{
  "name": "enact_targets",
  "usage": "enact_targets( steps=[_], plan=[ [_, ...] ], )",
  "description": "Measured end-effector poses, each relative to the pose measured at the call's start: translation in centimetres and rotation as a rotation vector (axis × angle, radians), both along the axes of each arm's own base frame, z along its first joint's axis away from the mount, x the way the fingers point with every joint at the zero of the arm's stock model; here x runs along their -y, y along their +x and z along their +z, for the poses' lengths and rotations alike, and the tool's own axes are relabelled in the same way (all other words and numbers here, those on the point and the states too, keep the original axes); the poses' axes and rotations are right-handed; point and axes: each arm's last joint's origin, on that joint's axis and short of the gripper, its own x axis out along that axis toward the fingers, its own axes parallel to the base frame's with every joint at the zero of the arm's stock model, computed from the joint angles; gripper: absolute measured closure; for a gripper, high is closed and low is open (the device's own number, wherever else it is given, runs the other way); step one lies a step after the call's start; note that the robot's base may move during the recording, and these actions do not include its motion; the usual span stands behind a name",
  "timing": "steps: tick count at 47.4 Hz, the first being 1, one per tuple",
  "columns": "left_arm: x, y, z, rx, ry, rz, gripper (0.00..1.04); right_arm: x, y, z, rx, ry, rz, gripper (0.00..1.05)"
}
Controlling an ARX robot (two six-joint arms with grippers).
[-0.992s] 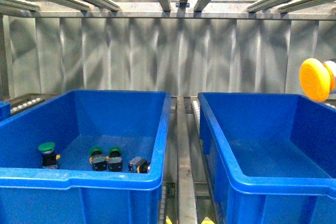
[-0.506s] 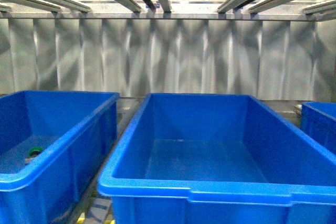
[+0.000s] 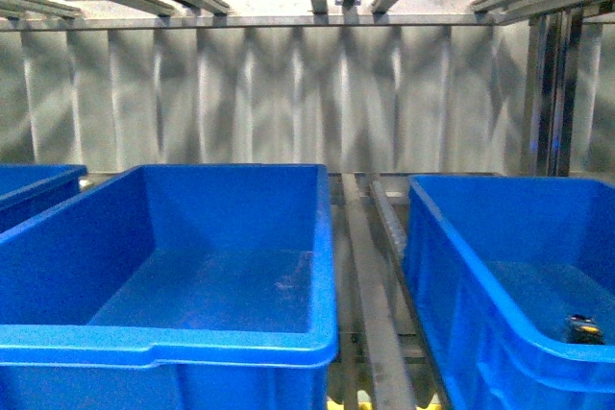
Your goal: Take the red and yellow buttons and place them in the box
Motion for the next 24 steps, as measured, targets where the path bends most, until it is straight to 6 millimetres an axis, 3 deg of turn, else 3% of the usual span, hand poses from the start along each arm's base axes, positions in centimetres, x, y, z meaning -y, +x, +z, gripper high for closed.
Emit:
enact_targets(
  steps=[4,14,24],
  plan=[
    [0.0,0.0,0.0,0.0,0.0,-0.001,0.08,-0.1,1.8,-0.5,-0.072,-0.136,-0.027,0.68],
    [0.0,0.0,0.0,0.0,0.0,0.002,0.08,-0.7,9.1,1.9,-0.223,-0.715,0.069,0.68],
    [0.0,0.0,0.0,0.0,0.0,0.003,0.08,0.6,15.5,0.6,-0.447,-1.056,0.245,0.68]
  ],
)
